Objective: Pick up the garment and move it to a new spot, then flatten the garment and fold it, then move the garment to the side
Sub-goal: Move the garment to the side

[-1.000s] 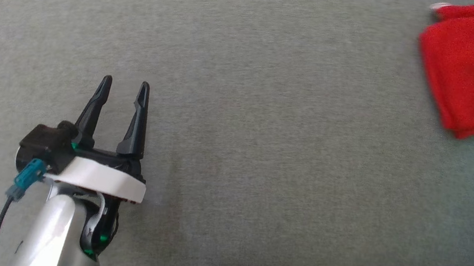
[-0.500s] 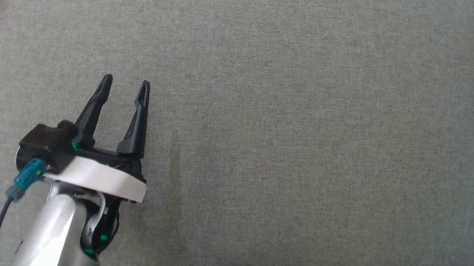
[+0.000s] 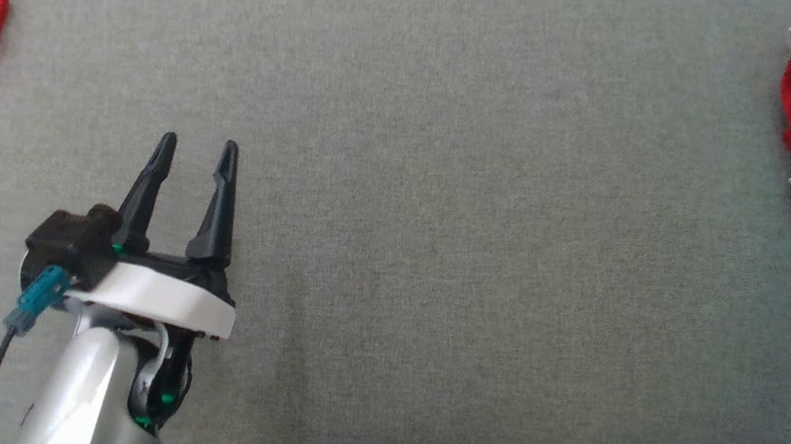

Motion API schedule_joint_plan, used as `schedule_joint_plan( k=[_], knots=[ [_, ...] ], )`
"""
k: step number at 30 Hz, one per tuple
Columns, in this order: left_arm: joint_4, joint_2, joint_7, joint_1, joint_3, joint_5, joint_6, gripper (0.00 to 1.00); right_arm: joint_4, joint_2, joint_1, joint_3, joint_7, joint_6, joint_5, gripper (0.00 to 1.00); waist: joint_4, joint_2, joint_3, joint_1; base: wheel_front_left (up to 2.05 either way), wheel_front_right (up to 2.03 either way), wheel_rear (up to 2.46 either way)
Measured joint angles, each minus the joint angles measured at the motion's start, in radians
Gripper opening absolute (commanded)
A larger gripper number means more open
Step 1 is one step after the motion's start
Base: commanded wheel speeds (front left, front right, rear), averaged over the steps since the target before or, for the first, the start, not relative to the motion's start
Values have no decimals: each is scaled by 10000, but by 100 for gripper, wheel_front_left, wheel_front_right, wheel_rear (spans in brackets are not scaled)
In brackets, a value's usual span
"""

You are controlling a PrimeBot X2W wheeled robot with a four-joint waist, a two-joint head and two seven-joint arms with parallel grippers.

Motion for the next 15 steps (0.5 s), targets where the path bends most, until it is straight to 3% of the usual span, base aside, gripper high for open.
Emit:
schedule_joint_plan(
  k=[5,15],
  knots=[
    [290,-2,0,1,155,-86,44,100,-297,326,507,706,-401,0,412,100,14,0,-526,-1,0,0,0],
    [888,-35,0,839,504,-357,207,100,-1659,1613,3514,1670,-1091,0,1505,100,184,0,-2017,-2,0,0,0]
  ],
)
